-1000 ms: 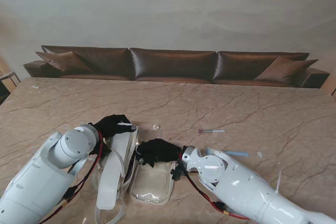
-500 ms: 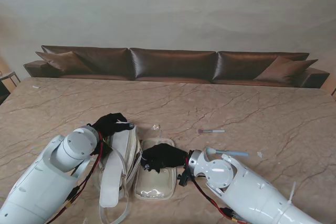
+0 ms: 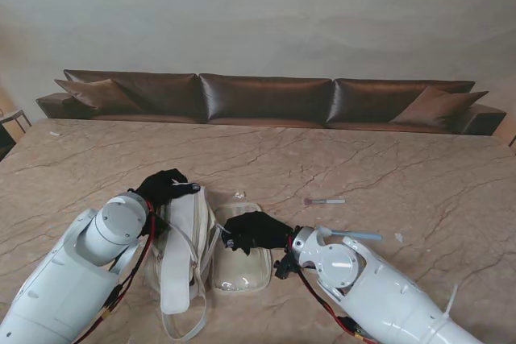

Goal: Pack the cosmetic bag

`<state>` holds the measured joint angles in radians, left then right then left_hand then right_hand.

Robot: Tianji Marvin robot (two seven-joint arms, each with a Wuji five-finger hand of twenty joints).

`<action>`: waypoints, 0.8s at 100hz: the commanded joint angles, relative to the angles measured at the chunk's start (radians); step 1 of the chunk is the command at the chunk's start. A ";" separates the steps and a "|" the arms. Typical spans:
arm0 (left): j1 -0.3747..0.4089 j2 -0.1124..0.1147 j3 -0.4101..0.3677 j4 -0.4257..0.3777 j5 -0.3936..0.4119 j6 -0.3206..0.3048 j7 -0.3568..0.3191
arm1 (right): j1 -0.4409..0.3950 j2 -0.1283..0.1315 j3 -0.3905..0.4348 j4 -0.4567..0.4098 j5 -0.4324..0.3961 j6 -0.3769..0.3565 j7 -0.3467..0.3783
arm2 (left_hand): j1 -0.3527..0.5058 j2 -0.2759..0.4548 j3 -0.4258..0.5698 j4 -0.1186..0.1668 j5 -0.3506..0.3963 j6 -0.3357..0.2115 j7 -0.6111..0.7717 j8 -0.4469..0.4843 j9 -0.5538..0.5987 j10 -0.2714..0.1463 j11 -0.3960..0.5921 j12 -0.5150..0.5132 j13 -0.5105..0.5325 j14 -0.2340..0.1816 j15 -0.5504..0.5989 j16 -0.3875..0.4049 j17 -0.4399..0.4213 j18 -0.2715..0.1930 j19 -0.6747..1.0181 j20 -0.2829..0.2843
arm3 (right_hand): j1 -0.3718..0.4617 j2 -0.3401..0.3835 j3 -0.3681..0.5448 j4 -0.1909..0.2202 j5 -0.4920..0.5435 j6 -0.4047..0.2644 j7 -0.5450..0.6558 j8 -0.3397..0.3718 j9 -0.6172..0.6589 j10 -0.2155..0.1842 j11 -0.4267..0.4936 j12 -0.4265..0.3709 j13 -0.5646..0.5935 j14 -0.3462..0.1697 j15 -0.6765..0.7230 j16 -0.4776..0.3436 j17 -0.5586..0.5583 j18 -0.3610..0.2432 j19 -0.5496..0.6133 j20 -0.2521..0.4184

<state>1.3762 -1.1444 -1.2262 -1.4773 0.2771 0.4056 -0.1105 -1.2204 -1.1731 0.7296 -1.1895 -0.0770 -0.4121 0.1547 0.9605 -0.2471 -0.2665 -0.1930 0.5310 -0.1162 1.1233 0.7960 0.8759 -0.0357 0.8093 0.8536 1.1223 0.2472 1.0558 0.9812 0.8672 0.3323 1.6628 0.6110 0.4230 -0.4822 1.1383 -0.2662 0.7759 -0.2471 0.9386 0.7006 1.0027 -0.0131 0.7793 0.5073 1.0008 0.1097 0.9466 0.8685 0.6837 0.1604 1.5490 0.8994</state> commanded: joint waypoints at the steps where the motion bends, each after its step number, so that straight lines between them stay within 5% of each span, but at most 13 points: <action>1: -0.006 0.005 -0.005 0.003 0.007 0.010 0.003 | -0.005 0.011 -0.019 -0.005 0.005 -0.023 0.026 | 0.184 0.155 0.175 0.075 0.015 0.058 0.170 0.082 0.111 -0.149 0.153 0.017 0.054 -0.024 0.038 -0.003 0.030 0.022 0.080 -0.014 | 0.002 -0.025 0.025 0.019 0.081 -0.097 0.060 -0.010 0.022 -0.010 0.017 0.011 0.011 0.014 0.015 0.011 0.002 -0.018 0.043 0.010; 30: -0.017 -0.002 0.014 0.019 0.008 0.031 0.025 | 0.004 0.037 -0.070 -0.027 0.012 -0.082 0.088 | 0.181 0.156 0.177 0.076 0.011 0.057 0.172 0.088 0.111 -0.151 0.168 0.019 0.055 -0.034 0.045 -0.004 0.035 0.015 0.087 -0.026 | 0.005 -0.019 0.015 0.021 0.075 -0.098 0.052 -0.019 0.018 -0.012 0.012 0.010 0.009 0.013 0.014 0.010 -0.003 -0.021 0.039 0.009; 80: -0.024 -0.012 0.034 0.031 0.009 0.040 0.055 | -0.012 0.045 -0.127 -0.085 -0.016 -0.156 0.060 | 0.180 0.152 0.177 0.076 0.015 0.056 0.171 0.089 0.118 -0.151 0.167 0.017 0.063 -0.039 0.048 -0.010 0.047 0.011 0.092 -0.041 | 0.013 -0.011 0.003 0.021 0.069 -0.093 0.048 -0.037 0.016 -0.009 0.006 0.008 0.006 0.014 0.011 0.011 -0.005 -0.022 0.037 0.009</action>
<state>1.3547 -1.1520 -1.1894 -1.4553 0.2828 0.4373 -0.0627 -1.2153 -1.1222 0.6202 -1.2466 -0.0789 -0.5451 0.2124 0.9605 -0.2471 -0.2665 -0.1930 0.5311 -0.1008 1.1535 0.8195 0.9007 -0.0357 0.8173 0.8416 1.1482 0.2465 1.0651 0.9747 0.8901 0.3336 1.6701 0.5826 0.4232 -0.4831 1.1383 -0.2660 0.7683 -0.1695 0.9192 0.6721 1.0027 -0.0130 0.7793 0.5075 1.0008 0.1100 0.9466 0.8687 0.6826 0.1597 1.5545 0.8994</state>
